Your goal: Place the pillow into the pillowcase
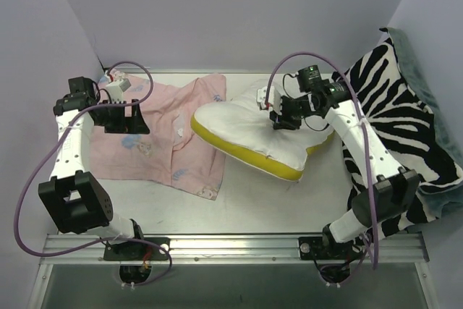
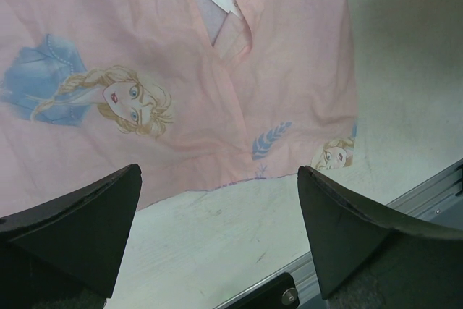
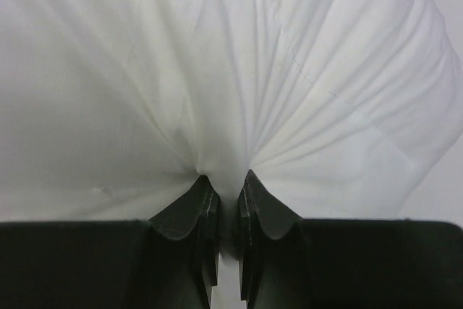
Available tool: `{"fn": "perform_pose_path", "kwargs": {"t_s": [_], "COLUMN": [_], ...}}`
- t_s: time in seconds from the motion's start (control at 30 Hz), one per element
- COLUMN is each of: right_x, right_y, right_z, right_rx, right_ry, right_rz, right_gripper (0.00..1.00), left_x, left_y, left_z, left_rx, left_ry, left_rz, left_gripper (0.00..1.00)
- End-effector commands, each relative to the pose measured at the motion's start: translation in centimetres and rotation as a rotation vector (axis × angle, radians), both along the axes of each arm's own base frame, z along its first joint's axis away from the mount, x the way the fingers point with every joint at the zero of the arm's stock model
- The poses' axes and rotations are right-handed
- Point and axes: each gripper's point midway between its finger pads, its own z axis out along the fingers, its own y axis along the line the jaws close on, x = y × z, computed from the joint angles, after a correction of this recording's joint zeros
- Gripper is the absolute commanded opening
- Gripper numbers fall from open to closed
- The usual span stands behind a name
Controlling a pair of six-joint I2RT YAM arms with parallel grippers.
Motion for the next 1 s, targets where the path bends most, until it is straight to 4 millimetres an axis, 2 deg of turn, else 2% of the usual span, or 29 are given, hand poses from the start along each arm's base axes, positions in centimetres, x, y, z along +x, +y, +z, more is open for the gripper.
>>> {"fn": "perform_pose_path", "kwargs": {"t_s": [0.0, 0.03, 0.07, 0.13, 0.27, 0.3, 0.37, 0.4, 0.43, 0.47, 0.5, 0.6, 0.67, 0.7, 0.73, 0.77, 0.8, 0.83, 0.97], "right_x": [-1.9, -2.2, -1.9, -1.7, -1.1, 0.3, 1.0, 1.6, 1.9, 2.1, 1.8, 1.6, 1.5, 1.2, 1.4, 1.5, 1.6, 2.3, 3.7], "right_y": [-1.0, -1.1, -1.9, -1.7, 0.8, 1.3, 2.2, 2.6, 2.7, 2.6, 2.5, 2.5, 2.8, 3.0, 3.6, 3.8, 3.8, 4.0, 4.5], "right_z": [3.2, 2.7, 2.6, 2.8, 1.3, 0.2, -1.4, -3.2, -4.2, -5.3, -7.5, -10.9, -11.9, -12.7, -12.2, -12.1, -11.5, -10.4, -8.1], "right_rx": [0.073, 0.053, 0.016, 0.044, 0.037, 0.013, -0.016, -0.047, -0.071, -0.095, -0.137, -0.2, -0.208, -0.22, -0.2, -0.193, -0.192, -0.163, -0.119], "right_ry": [0.118, 0.122, 0.097, 0.095, 0.082, 0.067, 0.084, 0.106, 0.106, 0.11, 0.143, 0.184, 0.215, 0.244, 0.254, 0.263, 0.257, 0.239, 0.158], "right_rz": [-0.378, -0.425, -0.495, -0.59, -0.647, -0.679, -0.674, -0.662, -0.637, -0.625, -0.606, -0.571, -0.557, -0.554, -0.541, -0.534, -0.511, -0.502, -0.362], "right_gripper": [0.0, 0.0, 0.0, 0.0, 0.0, 0.0, 0.0, 0.0, 0.0, 0.0, 0.0, 0.0, 0.01, 0.08, 0.35, 0.56, 0.82, 1.0, 1.0], "left_x": [2.2, 2.4, 2.6, 2.9, 3.4, 3.5, 3.3, 3.2, 3.1, 2.9, 2.9, 3.1, 3.3, 3.5, 3.6, 3.7, 3.8, 3.8, 3.8], "left_y": [1.1, 1.3, 1.4, 1.7, 1.8, 1.7, 1.5, 1.3, 1.3, 1.0, 1.1, 1.0, 0.7, 0.6, 0.5, 0.4, 0.3, 0.2, -0.2], "left_z": [2.5, 2.6, 2.7, 2.8, 2.4, 2.2, 1.9, 1.8, 1.7, 1.2, 0.9, -0.6, -1.2, -1.9, -2.1, -2.4, -2.7, -2.7, -2.9], "left_rx": [0.008, 0.011, 0.01, 0.011, 0.0, -0.004, -0.021, -0.024, -0.02, -0.023, -0.01, 0.018, 0.017, 0.017, 0.013, 0.011, 0.008, 0.006, -0.005], "left_ry": [-0.109, -0.112, -0.115, -0.124, -0.117, -0.112, -0.1, -0.099, -0.1, -0.087, -0.087, -0.069, -0.058, -0.048, -0.042, -0.036, -0.025, -0.031, -0.04], "left_rz": [0.019, 0.029, 0.04, 0.053, 0.074, 0.075, 0.068, 0.064, 0.056, 0.049, 0.05, 0.054, 0.056, 0.058, 0.058, 0.055, 0.051, 0.039, -0.001], "left_gripper": [0.97, 0.98, 0.97, 0.97, 0.98, 0.98, 0.98, 0.97, 0.98, 0.97, 0.97, 0.97, 0.95, 0.93, 0.92, 0.92, 0.92, 0.92, 0.95]}}
